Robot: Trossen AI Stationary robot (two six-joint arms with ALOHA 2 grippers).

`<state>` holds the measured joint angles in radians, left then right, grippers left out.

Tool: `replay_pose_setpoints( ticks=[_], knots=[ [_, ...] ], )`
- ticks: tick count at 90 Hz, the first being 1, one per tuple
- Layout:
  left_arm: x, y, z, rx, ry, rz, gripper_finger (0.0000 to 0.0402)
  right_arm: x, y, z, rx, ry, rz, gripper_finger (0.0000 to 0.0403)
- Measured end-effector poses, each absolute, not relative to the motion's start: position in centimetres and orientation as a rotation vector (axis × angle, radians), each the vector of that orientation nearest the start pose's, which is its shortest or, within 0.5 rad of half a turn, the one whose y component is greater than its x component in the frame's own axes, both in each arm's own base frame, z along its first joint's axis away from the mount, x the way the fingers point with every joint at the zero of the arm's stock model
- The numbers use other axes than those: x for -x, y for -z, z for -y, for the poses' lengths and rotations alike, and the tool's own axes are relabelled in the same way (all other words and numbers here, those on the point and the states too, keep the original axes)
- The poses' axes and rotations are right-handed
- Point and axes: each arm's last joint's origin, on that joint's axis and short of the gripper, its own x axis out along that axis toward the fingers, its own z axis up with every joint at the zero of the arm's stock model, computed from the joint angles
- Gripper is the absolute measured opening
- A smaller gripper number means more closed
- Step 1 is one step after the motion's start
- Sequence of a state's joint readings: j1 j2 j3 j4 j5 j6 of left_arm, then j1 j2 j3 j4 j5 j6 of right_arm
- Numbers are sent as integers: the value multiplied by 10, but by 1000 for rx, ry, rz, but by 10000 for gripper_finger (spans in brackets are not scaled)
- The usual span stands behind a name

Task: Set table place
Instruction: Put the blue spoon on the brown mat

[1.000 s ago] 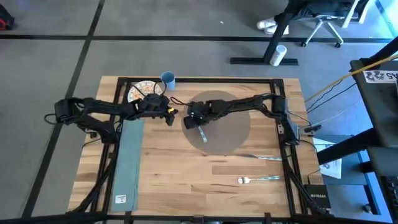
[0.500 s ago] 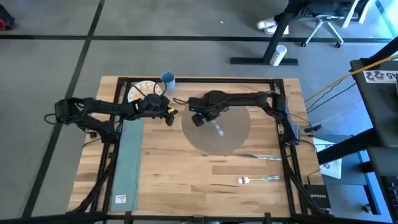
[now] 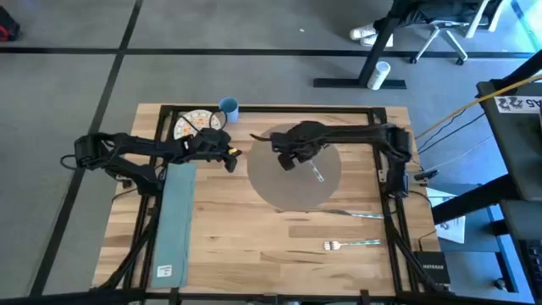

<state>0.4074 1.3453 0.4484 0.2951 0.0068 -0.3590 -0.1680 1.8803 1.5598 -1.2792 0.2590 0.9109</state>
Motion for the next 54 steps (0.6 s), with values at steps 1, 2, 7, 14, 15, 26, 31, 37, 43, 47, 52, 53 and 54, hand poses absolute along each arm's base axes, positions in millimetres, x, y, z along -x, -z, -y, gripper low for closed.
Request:
replay_pose_setpoints(
  ticks=[1, 2, 7, 14, 15, 26, 31, 37, 43, 47, 52, 53, 54],
  knots=[
    [-221, -152, -95, 468, -492, -519, 0, -341, -240, 65, -618, 1030, -1325, 3],
    [-221, -152, -95, 467, -492, -519, 0, -338, -241, 65, -618, 1031, -1323, 3],
    [-221, -152, -95, 464, -491, -520, 0, -326, -246, 61, -621, 1035, -1312, 3],
    [-221, -152, -95, 464, -491, -519, 0, -309, -246, 56, -648, 1056, -1300, 3],
    [-221, -152, -95, 464, -491, -519, 0, -306, -246, 56, -656, 1060, -1298, 3],
    [-221, -152, -95, 466, -492, -519, 0, -283, -232, 51, -780, 1088, -1201, 3],
    [-221, -152, -95, 467, -492, -517, 0, -276, -220, 50, -866, 1080, -1120, 3],
    [-221, -152, -95, 469, -494, -516, 0, -271, -205, 49, -956, 1068, -1016, 3],
    [-221, -152, -95, 471, -499, -516, 0, -265, -192, 49, -1009, 1065, -957, 3],
    [-221, -152, -95, 470, -502, -515, 0, -260, -183, 50, -1026, 1082, -957, 3],
    [-221, -152, -95, 469, -504, -515, 0, -253, -174, 52, -1029, 1109, -984, 3],
    [-221, -152, -95, 469, -503, -514, 0, -251, -172, 52, -1029, 1114, -990, 3],
    [-221, -152, -95, 469, -503, -514, 0, -250, -171, 53, -1029, 1119, -993, 3]
  ],
)
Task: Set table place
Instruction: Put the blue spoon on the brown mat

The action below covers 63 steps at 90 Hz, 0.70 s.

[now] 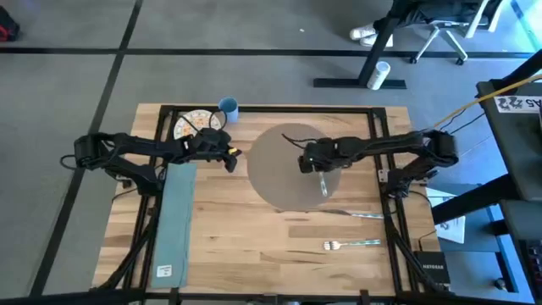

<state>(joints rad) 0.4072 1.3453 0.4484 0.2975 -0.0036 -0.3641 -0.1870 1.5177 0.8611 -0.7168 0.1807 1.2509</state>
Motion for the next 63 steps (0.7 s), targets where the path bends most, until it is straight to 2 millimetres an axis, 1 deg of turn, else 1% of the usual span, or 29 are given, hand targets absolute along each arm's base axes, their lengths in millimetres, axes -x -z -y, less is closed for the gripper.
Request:
replay_pose_setpoints(
  ticks=[12, 31, 44, 53, 63],
  knots=[
    [-221, -152, -95, 471, -504, -514, 0, -241, -161, 60, -1044, 1163, -1000, 3],
    [-221, -152, -95, 472, -505, -514, 0, -234, -156, 74, -1061, 1225, -986, 3],
    [-221, -152, -95, 472, -505, -514, 0, -227, -150, 81, -1052, 1231, -1005, 3],
    [-221, -152, -95, 472, -505, -514, 0, -226, -146, 86, -1075, 1221, -971, 3],
    [-221, -152, -95, 472, -505, -514, 0, -223, -143, 88, -1077, 1215, -984, 3]
  ],
)
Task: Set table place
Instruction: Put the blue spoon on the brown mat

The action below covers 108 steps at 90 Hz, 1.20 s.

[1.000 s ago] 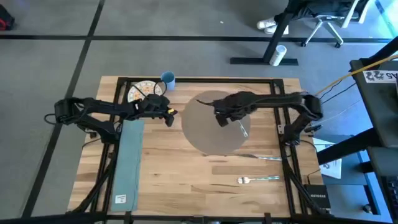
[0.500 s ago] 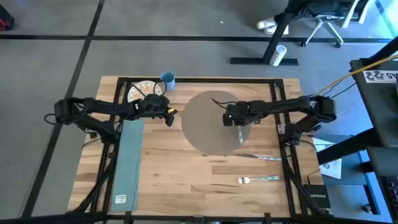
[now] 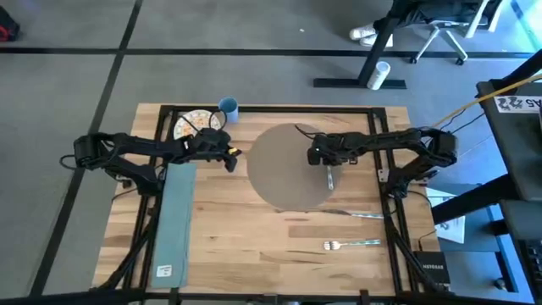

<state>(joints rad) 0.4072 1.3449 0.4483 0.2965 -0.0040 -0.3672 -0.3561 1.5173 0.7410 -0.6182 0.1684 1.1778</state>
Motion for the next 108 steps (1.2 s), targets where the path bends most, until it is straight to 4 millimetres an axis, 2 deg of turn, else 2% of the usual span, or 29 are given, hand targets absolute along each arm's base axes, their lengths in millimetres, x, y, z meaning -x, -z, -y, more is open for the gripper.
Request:
replay_pose_setpoints(
  ticks=[53, 88, 108],
  knots=[
    [-221, -152, -95, 473, -505, -515, 0, -225, -144, 88, -1081, 1201, -965, 3],
    [-221, -152, -95, 473, -505, -516, 0, -214, -129, 84, -1103, 1255, -964, 12],
    [-221, -152, -95, 473, -505, -517, 0, -216, -128, 85, -1113, 1239, -938, 13]
  ],
)
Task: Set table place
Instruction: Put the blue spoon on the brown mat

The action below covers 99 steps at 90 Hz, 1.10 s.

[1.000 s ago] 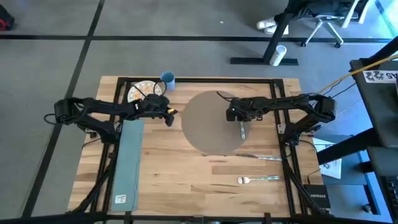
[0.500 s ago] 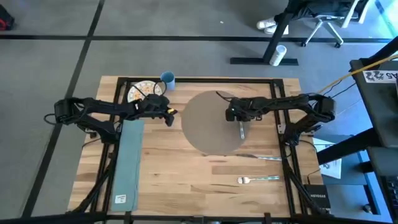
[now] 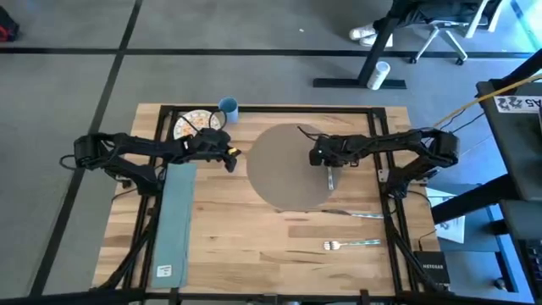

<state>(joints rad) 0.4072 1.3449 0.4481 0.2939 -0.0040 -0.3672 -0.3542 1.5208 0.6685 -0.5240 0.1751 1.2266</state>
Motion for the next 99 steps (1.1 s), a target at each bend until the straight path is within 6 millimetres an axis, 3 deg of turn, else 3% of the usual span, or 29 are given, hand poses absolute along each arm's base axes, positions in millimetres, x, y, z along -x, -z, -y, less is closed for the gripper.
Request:
replay_pose_setpoints(
  ticks=[36, 69, 99],
  knots=[
    [-221, -152, -95, 473, -505, -518, 0, -215, -127, 85, -1113, 1239, -943, 16],
    [-220, -151, -95, 475, -507, -532, 0, -215, -127, 85, -1110, 1237, -947, 94],
    [-220, -151, -95, 475, -508, -531, 0, -219, -130, 86, -1079, 1220, -955, 103]
  ],
)
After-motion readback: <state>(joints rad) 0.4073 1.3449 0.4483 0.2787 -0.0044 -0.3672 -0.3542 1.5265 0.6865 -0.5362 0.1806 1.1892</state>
